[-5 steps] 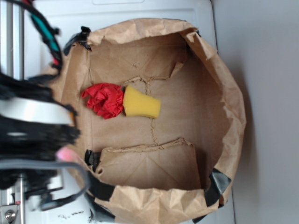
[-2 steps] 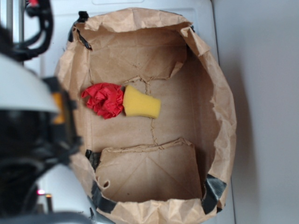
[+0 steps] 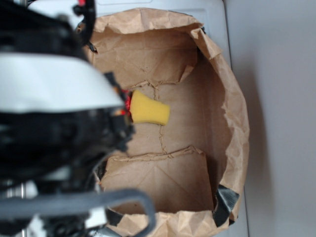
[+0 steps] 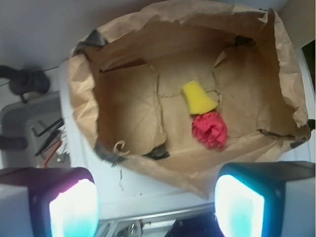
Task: Grab the red paper.
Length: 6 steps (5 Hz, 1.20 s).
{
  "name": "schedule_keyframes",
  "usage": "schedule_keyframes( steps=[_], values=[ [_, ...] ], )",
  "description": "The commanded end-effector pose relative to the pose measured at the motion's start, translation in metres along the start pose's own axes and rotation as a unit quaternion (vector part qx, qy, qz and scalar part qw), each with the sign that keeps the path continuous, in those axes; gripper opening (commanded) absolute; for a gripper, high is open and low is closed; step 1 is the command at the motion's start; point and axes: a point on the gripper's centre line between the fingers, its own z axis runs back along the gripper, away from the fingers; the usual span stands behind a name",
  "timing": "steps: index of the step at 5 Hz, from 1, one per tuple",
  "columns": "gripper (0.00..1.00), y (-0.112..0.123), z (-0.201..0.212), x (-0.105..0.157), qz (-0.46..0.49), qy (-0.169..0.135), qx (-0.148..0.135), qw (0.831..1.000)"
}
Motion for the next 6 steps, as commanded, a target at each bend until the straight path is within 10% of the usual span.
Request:
schedule_keyframes(
  steps=[1, 6],
  values=[
    [1.0, 0.009, -0.024, 0.029, 0.001, -0.026, 0.027, 0.999],
    [1.0, 0.064, -0.094, 0.043, -0.049, 0.018, 0.096, 0.994]
  ],
)
